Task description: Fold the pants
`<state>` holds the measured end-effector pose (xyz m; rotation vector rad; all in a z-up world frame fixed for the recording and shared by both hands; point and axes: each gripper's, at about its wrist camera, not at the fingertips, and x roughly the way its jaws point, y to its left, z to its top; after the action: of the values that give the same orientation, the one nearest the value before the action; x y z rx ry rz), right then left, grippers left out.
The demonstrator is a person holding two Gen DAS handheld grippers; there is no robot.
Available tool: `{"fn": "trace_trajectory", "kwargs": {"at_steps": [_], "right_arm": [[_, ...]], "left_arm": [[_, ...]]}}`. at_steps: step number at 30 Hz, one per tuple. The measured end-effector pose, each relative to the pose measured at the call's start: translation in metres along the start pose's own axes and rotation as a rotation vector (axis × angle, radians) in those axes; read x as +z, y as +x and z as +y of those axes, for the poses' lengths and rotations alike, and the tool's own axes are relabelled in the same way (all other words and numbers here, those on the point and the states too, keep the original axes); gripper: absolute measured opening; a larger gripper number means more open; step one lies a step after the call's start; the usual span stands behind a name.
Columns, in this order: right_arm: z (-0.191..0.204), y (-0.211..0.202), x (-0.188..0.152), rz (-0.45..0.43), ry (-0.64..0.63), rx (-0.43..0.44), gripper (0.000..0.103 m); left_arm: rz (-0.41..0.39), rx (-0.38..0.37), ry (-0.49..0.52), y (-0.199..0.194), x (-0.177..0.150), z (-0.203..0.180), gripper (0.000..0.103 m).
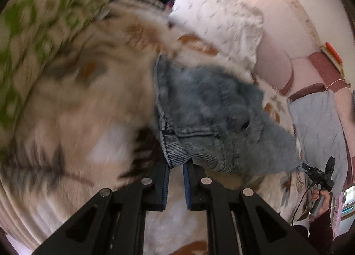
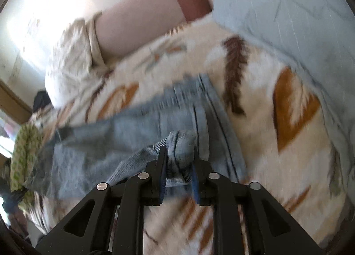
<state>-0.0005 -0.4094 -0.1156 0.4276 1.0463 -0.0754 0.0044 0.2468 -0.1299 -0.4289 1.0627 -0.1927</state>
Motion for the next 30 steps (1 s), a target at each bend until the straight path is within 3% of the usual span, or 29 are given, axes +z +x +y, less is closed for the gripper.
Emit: {"fn": "trace_trajectory", "kwargs": {"at_steps": [4, 8, 10, 12, 17, 21, 23, 24, 25, 27, 30], "right_arm": [[-0.010, -0.004, -0.013, 0.076, -0.018, -0.005, 0.038], [-0.014, -0.029, 0.005, -0.029, 0.004, 0.056, 0.058], [-0.017, -0.031, 0.022, -0.086, 0.048, 0.093, 0.059], [-0.018, -0.019, 0.036, -0.089, 0.087, 0.109, 0.059], [-0.027, 0.039, 0.056, -0.006, 0.167, 0.069, 0.059], [-0.035, 0.066, 0.054, 0.036, 0.190, 0.076, 0.050], [-0.030, 0.071, 0.055, 0.062, 0.159, 0.082, 0.039], [-0.027, 0.072, 0.055, 0.071, 0.130, 0.060, 0.024], [-0.021, 0.072, 0.055, 0.075, 0.092, 0.034, 0.018], [-0.014, 0.071, 0.056, 0.069, 0.054, 0.016, 0.015], [-0.005, 0.061, 0.068, -0.006, 0.028, 0.006, 0.014]], "left_arm": [[-0.004, 0.047, 0.018, -0.012, -0.008, 0.002, 0.015], [-0.135, 0.130, 0.088, -0.047, 0.001, -0.015, 0.015], [-0.176, 0.111, 0.086, -0.058, 0.009, -0.022, 0.015], [-0.191, 0.086, 0.097, -0.059, 0.014, -0.034, 0.015], [-0.148, 0.039, 0.181, -0.026, 0.015, -0.080, 0.015], [-0.097, 0.002, 0.240, 0.012, 0.010, -0.115, 0.015], [-0.074, -0.005, 0.253, 0.027, 0.005, -0.127, 0.015], [-0.061, -0.010, 0.256, 0.033, 0.003, -0.131, 0.015], [-0.049, -0.013, 0.259, 0.039, 0.002, -0.135, 0.015], [-0.036, -0.015, 0.271, 0.046, -0.001, -0.142, 0.015], [-0.018, -0.008, 0.274, 0.054, 0.000, -0.146, 0.015]]}}
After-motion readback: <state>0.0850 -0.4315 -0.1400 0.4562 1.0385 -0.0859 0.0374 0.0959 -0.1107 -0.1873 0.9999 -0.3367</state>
